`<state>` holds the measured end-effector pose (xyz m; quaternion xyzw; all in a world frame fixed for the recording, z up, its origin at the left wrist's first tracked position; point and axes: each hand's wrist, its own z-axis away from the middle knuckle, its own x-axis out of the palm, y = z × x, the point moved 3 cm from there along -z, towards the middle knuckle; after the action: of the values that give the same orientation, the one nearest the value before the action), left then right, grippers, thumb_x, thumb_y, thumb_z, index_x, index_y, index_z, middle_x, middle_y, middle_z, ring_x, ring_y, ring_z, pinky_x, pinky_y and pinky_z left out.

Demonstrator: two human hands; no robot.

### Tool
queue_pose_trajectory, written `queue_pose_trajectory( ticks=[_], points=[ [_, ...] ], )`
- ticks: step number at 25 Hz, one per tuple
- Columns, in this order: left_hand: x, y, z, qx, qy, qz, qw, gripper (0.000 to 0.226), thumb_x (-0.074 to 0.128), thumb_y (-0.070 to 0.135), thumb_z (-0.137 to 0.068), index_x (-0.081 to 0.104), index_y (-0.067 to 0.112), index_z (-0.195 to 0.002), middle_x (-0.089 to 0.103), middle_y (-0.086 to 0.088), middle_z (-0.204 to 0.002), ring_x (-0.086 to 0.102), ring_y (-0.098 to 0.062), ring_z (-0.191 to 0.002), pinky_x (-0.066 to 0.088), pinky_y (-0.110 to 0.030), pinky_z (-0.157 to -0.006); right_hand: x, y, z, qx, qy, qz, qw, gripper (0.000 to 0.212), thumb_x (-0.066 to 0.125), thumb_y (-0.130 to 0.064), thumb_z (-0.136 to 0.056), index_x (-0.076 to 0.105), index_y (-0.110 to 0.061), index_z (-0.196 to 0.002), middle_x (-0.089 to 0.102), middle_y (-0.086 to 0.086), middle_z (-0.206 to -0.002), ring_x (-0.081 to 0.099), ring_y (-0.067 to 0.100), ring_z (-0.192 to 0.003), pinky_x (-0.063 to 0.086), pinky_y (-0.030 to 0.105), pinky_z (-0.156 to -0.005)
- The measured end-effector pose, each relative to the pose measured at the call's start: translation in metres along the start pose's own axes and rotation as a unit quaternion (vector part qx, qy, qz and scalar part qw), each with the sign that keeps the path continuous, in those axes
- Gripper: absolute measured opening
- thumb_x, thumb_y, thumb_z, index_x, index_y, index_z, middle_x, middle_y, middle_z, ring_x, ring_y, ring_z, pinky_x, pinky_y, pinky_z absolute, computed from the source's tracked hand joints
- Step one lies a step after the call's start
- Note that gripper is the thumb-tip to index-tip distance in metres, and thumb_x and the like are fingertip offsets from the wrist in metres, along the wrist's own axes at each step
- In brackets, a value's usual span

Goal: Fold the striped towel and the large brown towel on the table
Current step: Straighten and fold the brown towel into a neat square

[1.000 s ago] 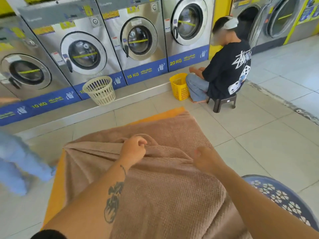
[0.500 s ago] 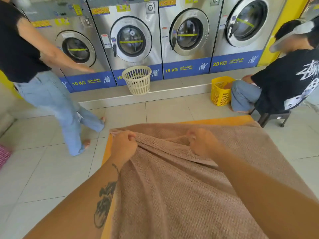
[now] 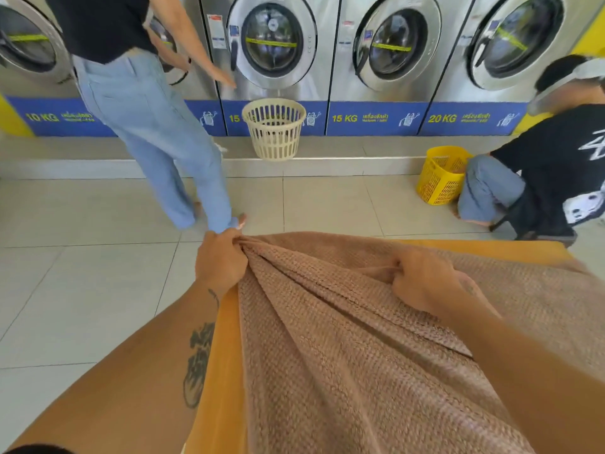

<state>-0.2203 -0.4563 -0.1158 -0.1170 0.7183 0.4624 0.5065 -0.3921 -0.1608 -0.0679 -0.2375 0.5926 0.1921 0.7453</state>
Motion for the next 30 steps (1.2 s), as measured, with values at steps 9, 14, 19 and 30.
queue_pose_trajectory(
  ticks=[9, 14, 19, 30],
  points=[
    [-0.002, 0.091, -0.015, 0.083, -0.01, 0.053, 0.995, 0.05, 0.049, 0.001, -0.083, 0.06, 0.024, -0.126, 0.05, -0.013, -0.127, 0.053, -0.032, -0.111, 0.042, -0.031, -0.091, -0.038, 0.069, 0.002, 0.035, 0.152, -0.115, 0.981, 0.015, 0.056, -0.02, -0.093, 0.069, -0.022, -0.099, 0.068, 0.008, -0.096, 0.06, 0.03, -0.089, 0.053, 0.043, -0.075],
    [0.033, 0.168, 0.04, 0.169, -0.087, -0.005, 0.982, 0.046, 0.048, 0.003, -0.089, 0.056, 0.019, -0.132, 0.043, -0.002, -0.135, 0.045, -0.026, -0.123, 0.042, -0.036, -0.098, -0.095, 0.136, 0.035, 0.1, 0.186, -0.073, 0.975, 0.019, 0.058, -0.021, -0.093, 0.074, -0.024, -0.101, 0.07, 0.01, -0.105, 0.062, 0.035, -0.098, 0.049, 0.043, -0.081],
    [0.022, 0.241, 0.064, 0.225, 0.027, -0.012, 0.974, 0.031, 0.053, 0.0, -0.089, 0.064, 0.007, -0.117, 0.054, -0.012, -0.122, 0.051, -0.032, -0.113, 0.043, -0.041, -0.087, -0.158, 0.211, 0.066, 0.155, 0.261, -0.027, 0.952, 0.02, 0.057, -0.015, -0.087, 0.071, -0.029, -0.087, 0.057, 0.004, -0.093, 0.059, 0.036, -0.101, 0.036, 0.043, -0.091],
    [0.074, 0.33, 0.171, 0.195, -0.152, -0.161, 0.955, 0.054, 0.053, 0.013, -0.081, 0.056, 0.023, -0.134, 0.052, 0.001, -0.137, 0.054, -0.025, -0.12, 0.048, -0.037, -0.092, -0.098, 0.334, 0.121, 0.138, 0.089, -0.101, 0.981, 0.033, 0.058, -0.027, -0.09, 0.059, -0.031, -0.123, 0.056, 0.004, -0.133, 0.051, 0.03, -0.123, 0.042, 0.047, -0.102]
  ],
)
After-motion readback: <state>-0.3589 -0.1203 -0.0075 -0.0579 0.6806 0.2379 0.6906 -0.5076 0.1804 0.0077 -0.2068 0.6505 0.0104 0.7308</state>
